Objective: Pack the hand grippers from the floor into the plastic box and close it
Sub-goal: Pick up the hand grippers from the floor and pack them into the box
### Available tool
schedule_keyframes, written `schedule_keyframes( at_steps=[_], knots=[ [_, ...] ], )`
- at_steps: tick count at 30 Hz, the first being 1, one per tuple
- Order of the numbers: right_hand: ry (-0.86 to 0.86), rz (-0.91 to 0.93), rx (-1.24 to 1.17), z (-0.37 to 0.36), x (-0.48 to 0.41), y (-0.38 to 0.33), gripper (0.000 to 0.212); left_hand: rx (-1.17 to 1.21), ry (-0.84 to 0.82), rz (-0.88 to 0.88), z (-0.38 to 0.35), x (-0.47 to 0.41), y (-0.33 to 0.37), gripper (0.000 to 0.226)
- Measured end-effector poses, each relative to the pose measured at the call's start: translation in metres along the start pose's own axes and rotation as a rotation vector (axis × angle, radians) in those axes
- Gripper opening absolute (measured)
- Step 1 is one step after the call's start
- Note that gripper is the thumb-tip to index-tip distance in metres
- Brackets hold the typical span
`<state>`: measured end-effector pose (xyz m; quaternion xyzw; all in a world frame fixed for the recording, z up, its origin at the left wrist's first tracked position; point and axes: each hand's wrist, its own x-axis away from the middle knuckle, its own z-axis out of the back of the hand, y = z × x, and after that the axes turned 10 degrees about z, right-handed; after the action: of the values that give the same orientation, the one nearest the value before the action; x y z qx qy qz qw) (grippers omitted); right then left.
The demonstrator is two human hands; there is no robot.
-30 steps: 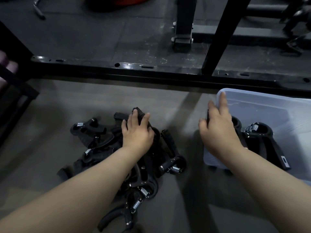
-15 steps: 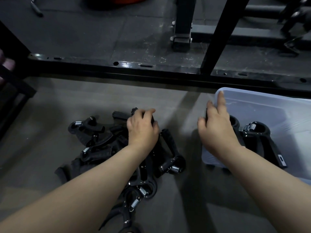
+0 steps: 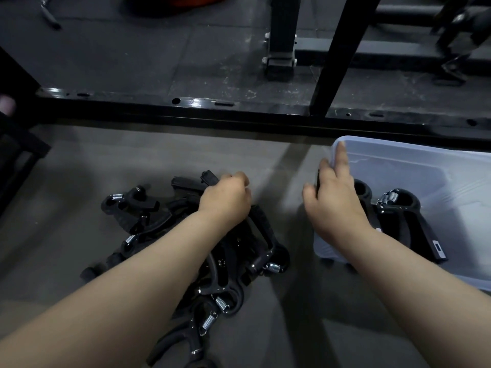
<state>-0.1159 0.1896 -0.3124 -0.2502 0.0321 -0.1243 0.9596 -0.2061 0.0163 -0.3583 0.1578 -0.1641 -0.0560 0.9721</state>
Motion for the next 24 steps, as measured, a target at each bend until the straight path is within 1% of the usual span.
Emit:
schedule_keyframes(
  at_steps=[2,4,7,9,10,12,14,16,17,20,22,24],
  knots=[
    [0.003,0.001,-0.007,0.001,0.000,-0.001,0.058,0.066,0.002,0.027,0.008,-0.002,0.000,0.023],
    [0.006,0.000,-0.017,0.001,-0.001,-0.001,0.057,0.176,0.040,0.070,0.016,-0.004,0.002,0.020],
    [0.014,0.003,-0.032,0.001,0.000,-0.001,0.056,0.512,0.079,0.158,0.023,-0.005,0.006,0.024],
    [0.019,0.010,-0.038,0.001,0.000,0.000,0.056,0.701,0.150,0.180,0.028,-0.001,0.011,0.030],
    [0.021,0.012,-0.038,0.001,0.000,0.000,0.056,0.782,0.191,0.172,0.030,0.002,0.014,0.031],
    [0.025,0.014,-0.041,0.000,0.001,0.000,0.056,0.934,0.261,0.116,0.038,0.011,0.023,0.024],
    [0.028,0.012,-0.048,0.000,0.001,0.001,0.057,1.078,0.269,0.080,0.044,0.019,0.032,0.018],
    [0.032,0.012,-0.057,0.000,0.001,0.001,0.055,1.239,0.202,0.126,0.049,0.026,0.044,0.018],
    [0.034,0.012,-0.062,0.000,0.001,0.001,0.054,1.347,0.131,0.189,0.050,0.027,0.048,0.019],
    [0.049,0.015,-0.079,0.001,0.002,0.000,0.050,1.678,-0.116,0.450,0.052,0.027,0.057,0.025],
    [0.052,0.012,-0.098,0.001,0.003,0.000,0.050,1.772,-0.171,0.583,0.049,0.026,0.057,0.026],
    [0.060,0.013,-0.112,0.002,0.004,0.000,0.049,1.788,-0.166,0.651,0.045,0.025,0.054,0.023]
  ],
)
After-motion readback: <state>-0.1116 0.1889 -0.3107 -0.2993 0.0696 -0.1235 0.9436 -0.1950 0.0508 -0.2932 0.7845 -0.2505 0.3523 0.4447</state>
